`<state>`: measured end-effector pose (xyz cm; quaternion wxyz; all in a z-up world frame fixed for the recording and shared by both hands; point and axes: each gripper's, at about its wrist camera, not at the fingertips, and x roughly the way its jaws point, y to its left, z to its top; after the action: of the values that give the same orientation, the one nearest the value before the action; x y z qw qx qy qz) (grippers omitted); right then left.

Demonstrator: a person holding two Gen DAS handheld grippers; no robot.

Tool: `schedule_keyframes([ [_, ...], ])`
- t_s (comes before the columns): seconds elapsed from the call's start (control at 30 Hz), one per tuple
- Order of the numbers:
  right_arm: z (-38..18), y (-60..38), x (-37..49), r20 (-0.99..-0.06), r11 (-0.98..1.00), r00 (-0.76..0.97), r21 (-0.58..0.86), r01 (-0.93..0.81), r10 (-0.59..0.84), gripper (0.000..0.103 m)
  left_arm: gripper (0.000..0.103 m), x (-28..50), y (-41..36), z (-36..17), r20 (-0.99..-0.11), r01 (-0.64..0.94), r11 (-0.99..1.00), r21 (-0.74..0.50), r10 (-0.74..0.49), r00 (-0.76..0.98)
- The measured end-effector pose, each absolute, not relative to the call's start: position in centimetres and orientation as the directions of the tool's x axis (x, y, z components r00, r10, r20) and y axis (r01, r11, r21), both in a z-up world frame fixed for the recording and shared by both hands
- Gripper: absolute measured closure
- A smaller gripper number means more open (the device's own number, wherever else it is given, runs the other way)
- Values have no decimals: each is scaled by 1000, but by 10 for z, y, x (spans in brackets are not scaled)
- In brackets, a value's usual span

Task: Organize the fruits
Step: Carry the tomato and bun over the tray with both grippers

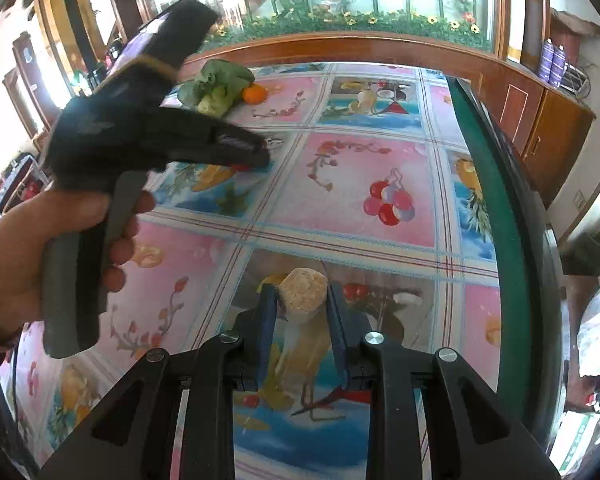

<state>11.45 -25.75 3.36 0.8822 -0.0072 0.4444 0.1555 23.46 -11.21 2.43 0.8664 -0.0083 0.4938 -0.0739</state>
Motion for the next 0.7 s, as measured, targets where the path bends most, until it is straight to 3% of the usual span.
schedule_keyframes([
  [0.7, 35, -198, 10, -802, 935, 511, 159, -318, 310, 78, 68, 24, -18, 44, -840, 156, 977, -147, -206, 502],
])
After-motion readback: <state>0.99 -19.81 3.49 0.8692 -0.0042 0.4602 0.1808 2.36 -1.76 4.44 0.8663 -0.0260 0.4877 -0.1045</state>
